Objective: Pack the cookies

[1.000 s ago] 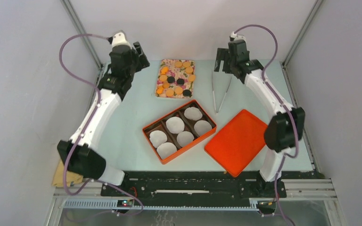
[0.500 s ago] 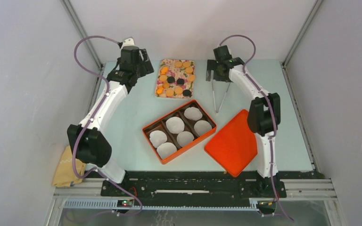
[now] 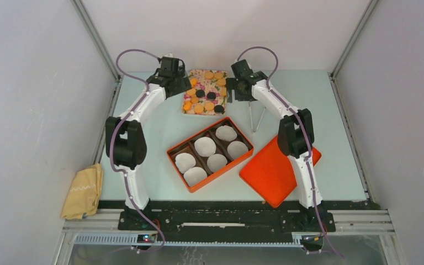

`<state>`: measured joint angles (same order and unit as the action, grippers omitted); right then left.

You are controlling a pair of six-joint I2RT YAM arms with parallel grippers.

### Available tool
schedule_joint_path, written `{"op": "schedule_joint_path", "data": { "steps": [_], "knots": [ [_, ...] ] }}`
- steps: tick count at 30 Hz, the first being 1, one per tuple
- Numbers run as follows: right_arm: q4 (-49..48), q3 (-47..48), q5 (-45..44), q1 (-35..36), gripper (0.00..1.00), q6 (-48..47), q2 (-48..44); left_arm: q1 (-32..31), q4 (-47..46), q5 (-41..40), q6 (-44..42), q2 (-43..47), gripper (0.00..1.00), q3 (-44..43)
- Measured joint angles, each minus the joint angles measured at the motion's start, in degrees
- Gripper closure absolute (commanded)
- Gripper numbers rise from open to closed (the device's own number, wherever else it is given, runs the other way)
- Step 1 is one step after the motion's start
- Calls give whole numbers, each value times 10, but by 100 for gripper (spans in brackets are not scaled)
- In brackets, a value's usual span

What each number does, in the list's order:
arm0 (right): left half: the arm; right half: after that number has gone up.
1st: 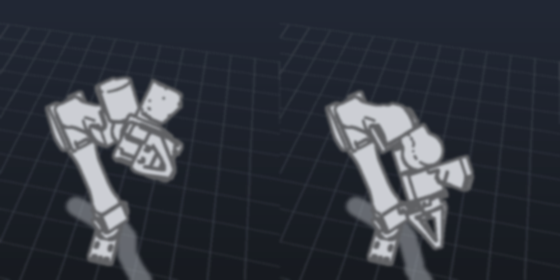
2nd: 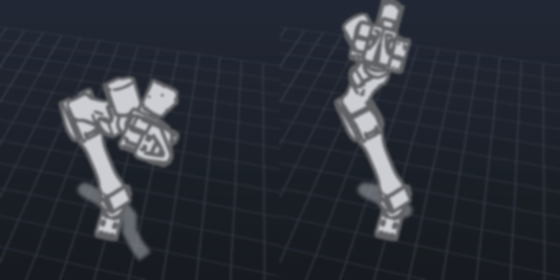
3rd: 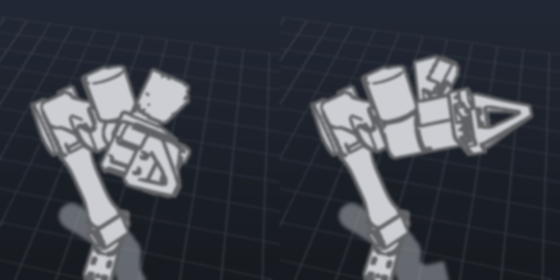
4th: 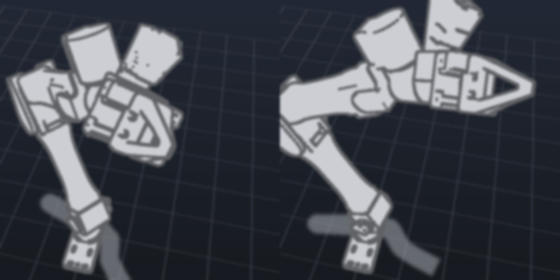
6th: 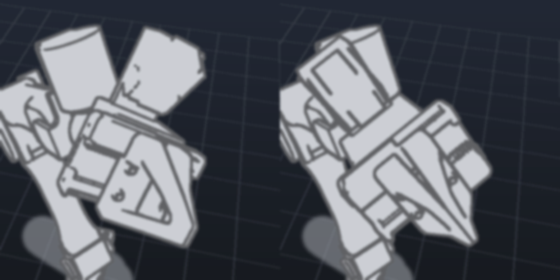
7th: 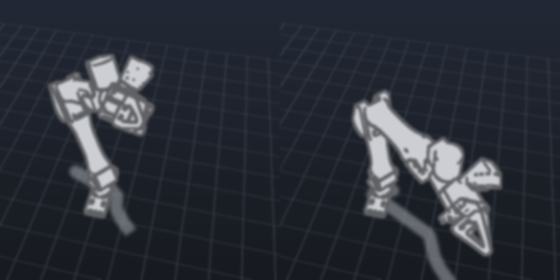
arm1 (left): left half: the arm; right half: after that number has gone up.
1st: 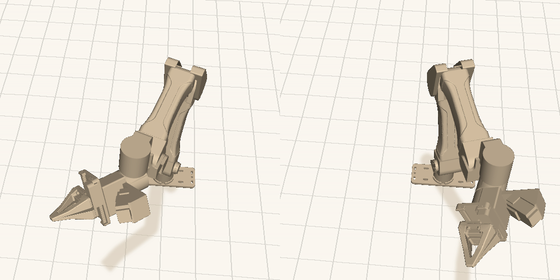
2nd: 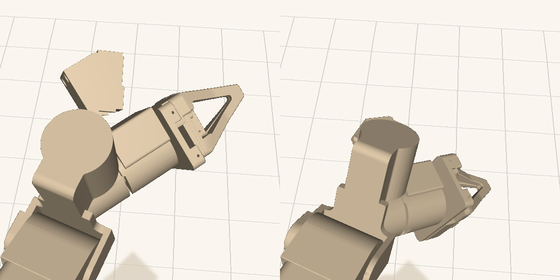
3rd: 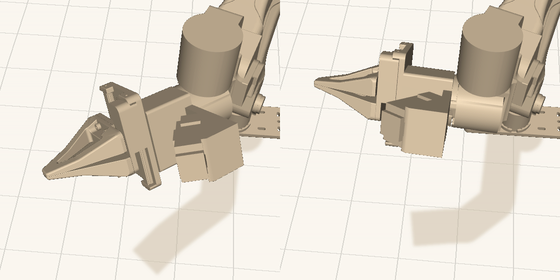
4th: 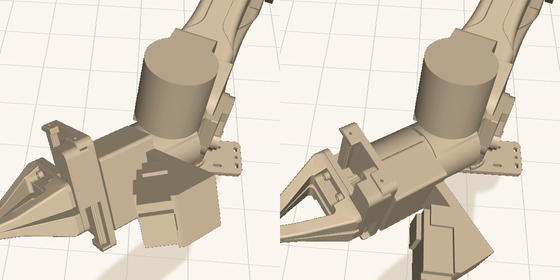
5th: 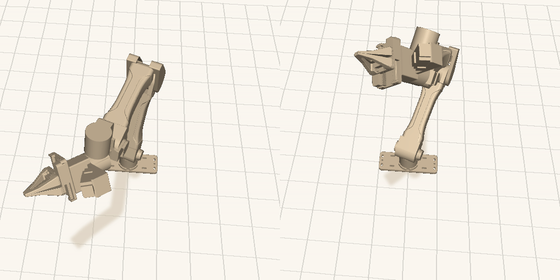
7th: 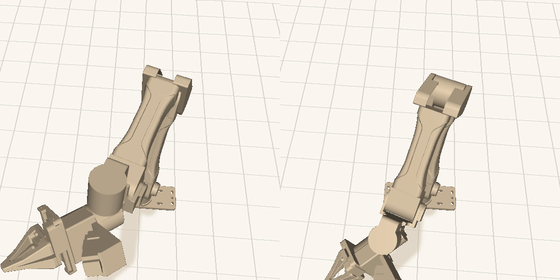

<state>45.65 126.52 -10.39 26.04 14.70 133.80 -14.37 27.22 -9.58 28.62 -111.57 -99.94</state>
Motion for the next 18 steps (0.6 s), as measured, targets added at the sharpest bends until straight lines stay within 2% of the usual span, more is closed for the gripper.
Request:
{"op": "schedule_joint_path", "data": {
  "steps": [7,11,15,18],
  "knots": [
    [0,-104,-28,-27,1,12,-38,0,12,30,16,-20,27,0],
    [-1,-120,-39,-36,1,21,-45,0,12,44,23,-52,27,-35],
    [-5,-135,-52,-35,0,24,-61,-1,12,60,35,-118,36,-99],
    [-9,-158,-58,-35,0,24,-84,-3,18,69,45,-149,40,-105]
  ]
}}
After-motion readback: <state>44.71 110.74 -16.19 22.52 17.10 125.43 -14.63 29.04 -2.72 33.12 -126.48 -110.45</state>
